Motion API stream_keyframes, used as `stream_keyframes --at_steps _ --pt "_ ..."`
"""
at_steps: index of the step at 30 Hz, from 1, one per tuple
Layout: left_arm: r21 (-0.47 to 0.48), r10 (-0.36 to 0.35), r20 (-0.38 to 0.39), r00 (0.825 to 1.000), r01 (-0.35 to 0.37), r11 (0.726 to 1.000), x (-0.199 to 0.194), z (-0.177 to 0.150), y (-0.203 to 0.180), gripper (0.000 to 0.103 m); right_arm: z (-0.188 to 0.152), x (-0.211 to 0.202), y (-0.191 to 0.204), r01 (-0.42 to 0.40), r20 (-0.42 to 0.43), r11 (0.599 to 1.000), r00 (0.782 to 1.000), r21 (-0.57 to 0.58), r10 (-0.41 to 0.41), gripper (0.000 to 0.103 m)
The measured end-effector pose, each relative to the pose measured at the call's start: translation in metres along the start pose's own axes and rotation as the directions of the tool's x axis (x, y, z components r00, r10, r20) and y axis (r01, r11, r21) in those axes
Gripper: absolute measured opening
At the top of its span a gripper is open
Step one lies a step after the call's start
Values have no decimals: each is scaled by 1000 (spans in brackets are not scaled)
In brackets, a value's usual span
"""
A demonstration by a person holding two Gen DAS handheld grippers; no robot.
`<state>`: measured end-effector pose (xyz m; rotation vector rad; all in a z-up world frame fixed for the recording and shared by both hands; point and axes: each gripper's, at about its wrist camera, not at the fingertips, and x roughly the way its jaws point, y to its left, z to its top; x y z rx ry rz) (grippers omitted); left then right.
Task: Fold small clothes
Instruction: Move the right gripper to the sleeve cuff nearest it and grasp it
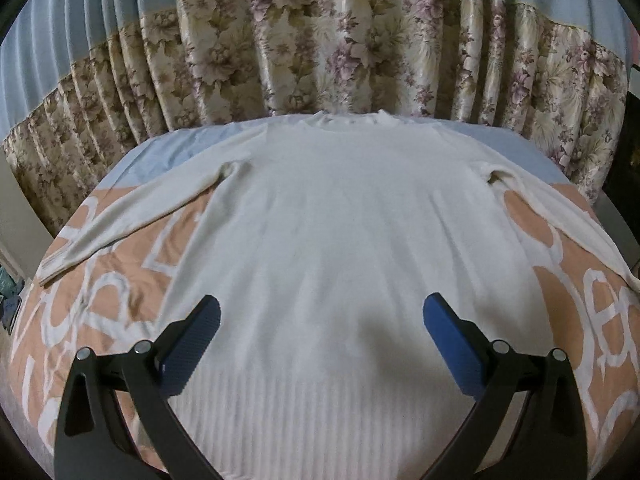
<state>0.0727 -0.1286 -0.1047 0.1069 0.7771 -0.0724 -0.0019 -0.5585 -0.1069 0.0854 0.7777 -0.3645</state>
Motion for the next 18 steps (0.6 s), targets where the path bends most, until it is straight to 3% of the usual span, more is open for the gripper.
stream_keyframes --at_steps 8,15,18 --pt "-6 5 -16 1000 -5 1000 19 16 -27 102 -9 40 -43 -3 -95 989 995 150 18 91" --pt "-2 8 -19 1000 -8 1000 24 19 -28 102 -11 56 -49 -18 -161 979 986 205 51 86" --pt "-8 4 -27 1000 -4 1000 27 17 -27 102 -10 55 -46 -35 -148 980 987 198 65 75"
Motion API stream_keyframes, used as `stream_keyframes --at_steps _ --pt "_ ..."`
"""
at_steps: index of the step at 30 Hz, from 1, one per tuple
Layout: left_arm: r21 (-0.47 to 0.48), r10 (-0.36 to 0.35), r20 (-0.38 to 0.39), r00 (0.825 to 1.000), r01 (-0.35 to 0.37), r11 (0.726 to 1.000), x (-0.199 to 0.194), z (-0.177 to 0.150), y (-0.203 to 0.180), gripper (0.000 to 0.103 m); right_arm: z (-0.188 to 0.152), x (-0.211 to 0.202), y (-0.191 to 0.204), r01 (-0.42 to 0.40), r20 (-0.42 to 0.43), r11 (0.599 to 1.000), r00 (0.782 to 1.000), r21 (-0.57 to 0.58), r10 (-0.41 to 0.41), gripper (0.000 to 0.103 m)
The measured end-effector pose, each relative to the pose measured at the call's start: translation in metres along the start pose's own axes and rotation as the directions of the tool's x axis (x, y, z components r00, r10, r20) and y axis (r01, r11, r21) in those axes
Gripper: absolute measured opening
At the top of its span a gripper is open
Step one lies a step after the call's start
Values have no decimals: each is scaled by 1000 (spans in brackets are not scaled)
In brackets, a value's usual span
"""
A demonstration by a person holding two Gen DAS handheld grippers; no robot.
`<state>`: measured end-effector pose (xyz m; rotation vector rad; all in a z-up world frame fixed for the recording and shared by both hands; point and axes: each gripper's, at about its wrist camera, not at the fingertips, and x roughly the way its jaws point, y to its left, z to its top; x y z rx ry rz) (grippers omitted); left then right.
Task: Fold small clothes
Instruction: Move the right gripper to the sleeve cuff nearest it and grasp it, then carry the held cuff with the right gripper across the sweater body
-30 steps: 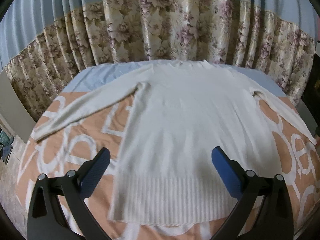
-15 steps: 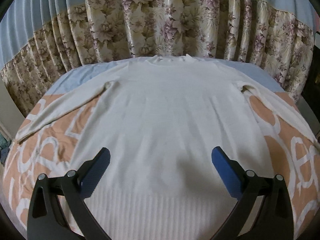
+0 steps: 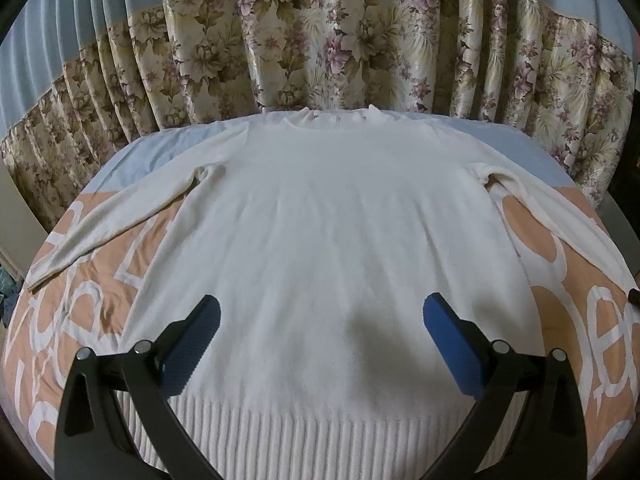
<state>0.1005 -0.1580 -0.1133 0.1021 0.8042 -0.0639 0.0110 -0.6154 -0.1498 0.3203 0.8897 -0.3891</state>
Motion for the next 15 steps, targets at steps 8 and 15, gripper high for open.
stream_keyframes --at_steps 8,15 --pt "3 -9 -2 1000 9 1000 2 -3 1 102 2 -1 15 -11 16 1000 1000 -25 11 39" --pt "4 -1 8 1000 1 1000 0 -2 8 102 7 -16 23 13 80 999 997 -30 -11 15"
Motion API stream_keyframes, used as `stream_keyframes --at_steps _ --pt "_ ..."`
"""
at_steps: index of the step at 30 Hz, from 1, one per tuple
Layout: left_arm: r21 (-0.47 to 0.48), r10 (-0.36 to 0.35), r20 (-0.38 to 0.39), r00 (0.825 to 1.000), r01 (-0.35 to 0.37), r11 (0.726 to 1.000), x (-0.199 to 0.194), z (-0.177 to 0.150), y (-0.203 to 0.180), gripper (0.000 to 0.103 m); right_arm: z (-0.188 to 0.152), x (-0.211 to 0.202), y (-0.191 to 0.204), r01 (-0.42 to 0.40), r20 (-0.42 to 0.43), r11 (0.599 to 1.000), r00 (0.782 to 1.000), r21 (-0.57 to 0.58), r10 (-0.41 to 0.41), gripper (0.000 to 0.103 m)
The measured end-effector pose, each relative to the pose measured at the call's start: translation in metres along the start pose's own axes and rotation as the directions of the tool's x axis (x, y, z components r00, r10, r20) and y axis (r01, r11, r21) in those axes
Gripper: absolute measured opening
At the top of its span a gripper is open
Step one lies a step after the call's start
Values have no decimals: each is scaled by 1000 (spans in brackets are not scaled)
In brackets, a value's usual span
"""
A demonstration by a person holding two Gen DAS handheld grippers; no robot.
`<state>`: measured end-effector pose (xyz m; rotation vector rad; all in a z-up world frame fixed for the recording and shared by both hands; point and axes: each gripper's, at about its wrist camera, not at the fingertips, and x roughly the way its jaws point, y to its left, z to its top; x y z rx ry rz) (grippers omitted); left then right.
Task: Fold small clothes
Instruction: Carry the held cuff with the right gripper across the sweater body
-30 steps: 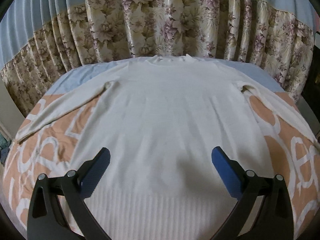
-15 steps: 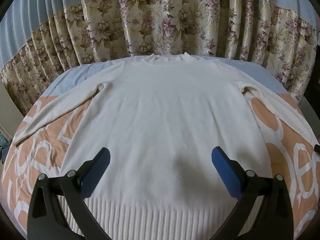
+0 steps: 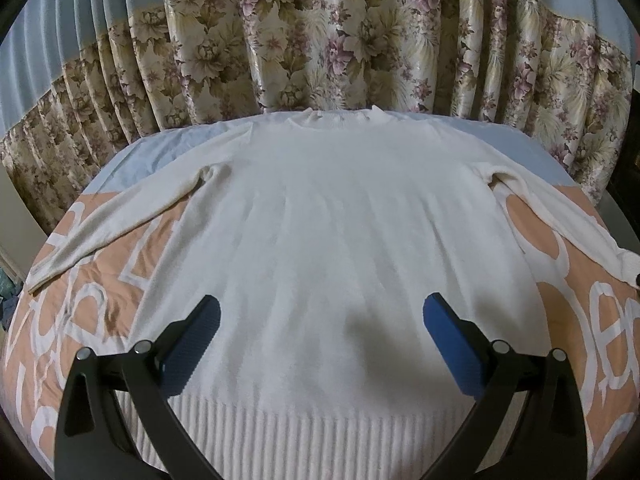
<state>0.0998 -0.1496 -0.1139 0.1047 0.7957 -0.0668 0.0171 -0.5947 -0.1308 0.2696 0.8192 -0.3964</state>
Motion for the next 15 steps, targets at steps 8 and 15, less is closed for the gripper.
stream_keyframes --at_steps 8,15 --pt "-2 26 10 1000 -26 1000 7 19 27 102 28 -22 39 -45 62 997 997 -59 48 12" --pt "20 58 8 998 -59 998 24 33 61 102 48 -20 102 -148 71 984 985 -102 155 11"
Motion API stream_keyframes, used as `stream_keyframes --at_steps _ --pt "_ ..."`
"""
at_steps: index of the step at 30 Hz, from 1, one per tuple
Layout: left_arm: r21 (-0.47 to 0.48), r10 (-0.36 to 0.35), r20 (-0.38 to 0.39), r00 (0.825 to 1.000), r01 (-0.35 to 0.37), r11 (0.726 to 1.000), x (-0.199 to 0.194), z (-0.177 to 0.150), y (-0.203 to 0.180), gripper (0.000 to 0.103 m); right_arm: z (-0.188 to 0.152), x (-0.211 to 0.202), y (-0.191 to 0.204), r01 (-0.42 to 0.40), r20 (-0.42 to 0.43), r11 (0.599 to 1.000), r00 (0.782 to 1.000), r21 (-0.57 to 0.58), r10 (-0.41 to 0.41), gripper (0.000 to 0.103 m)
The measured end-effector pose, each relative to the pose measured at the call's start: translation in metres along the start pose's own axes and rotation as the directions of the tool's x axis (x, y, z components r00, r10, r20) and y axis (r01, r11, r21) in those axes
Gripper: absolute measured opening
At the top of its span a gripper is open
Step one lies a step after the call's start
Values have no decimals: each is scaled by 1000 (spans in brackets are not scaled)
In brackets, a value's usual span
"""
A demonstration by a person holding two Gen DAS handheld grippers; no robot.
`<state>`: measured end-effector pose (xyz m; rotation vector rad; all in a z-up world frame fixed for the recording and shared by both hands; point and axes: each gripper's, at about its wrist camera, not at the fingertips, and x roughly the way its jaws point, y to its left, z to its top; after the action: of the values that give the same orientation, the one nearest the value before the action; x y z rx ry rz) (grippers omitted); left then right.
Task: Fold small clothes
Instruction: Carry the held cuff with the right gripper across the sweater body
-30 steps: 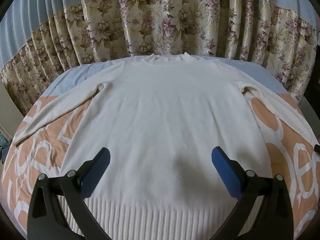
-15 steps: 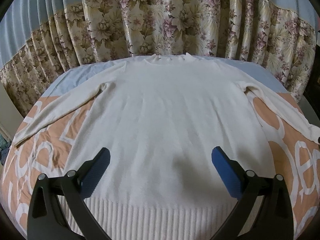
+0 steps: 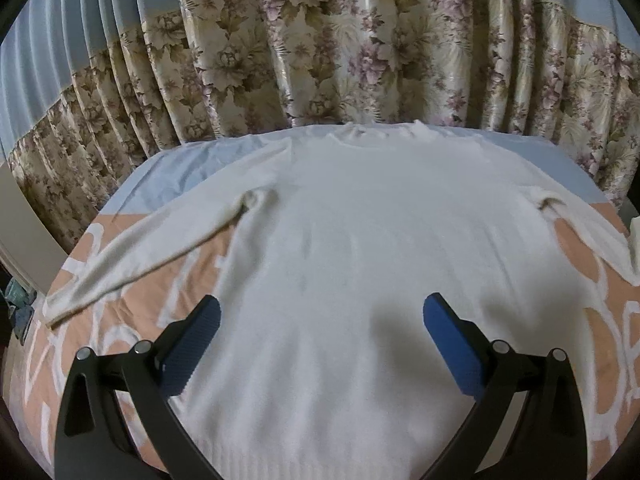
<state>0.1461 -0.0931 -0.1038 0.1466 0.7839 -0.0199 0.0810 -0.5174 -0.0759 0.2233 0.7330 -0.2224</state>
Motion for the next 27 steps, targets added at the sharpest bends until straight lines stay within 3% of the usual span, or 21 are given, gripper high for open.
stream_keyframes --at_steps 13,19,27 --pt "-20 49 25 998 -49 999 39 22 85 102 27 57 145 -160 -47 986 986 -46 158 11" --pt "-43 71 19 997 -70 997 58 29 119 102 33 89 207 -208 -100 978 974 -22 205 11" --pt "-73 96 6 995 -96 993 77 28 146 102 35 124 295 -283 -150 954 952 -99 266 11"
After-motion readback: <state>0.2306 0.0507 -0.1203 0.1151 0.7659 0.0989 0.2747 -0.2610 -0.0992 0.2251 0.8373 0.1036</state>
